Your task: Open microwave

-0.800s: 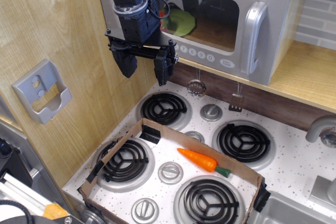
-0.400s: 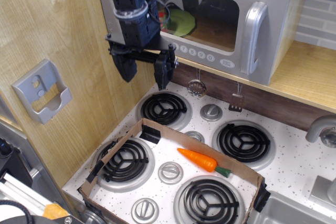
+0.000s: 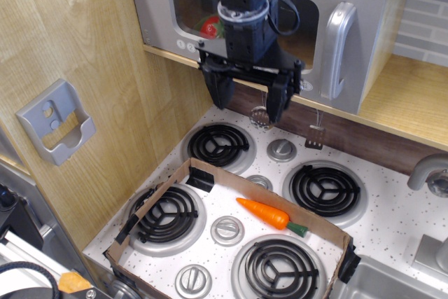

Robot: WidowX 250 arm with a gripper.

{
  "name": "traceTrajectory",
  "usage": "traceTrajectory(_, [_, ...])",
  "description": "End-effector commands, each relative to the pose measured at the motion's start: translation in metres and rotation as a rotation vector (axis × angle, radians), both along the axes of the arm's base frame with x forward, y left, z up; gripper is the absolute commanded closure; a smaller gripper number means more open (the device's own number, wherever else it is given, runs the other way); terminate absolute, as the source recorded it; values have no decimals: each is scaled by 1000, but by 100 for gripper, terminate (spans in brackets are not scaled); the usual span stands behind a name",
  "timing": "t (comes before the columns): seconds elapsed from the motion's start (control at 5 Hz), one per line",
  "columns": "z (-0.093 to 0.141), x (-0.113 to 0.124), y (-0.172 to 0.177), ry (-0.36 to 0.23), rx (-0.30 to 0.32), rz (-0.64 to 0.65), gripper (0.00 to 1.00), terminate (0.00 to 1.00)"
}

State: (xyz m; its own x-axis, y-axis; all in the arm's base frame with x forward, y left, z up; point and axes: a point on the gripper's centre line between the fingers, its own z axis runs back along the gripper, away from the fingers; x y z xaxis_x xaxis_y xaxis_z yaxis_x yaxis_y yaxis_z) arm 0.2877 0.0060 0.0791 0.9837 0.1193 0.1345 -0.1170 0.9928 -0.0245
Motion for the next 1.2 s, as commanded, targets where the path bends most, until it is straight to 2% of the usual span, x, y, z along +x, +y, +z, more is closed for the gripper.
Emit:
traceTrajectory(0.0, [25, 18, -26, -180, 32, -70, 0, 0])
traceTrajectory(0.4, [30, 46, -30, -216, 39, -96, 0, 0])
traceTrajectory(1.0, [39, 80, -49, -208, 16, -149, 0, 0])
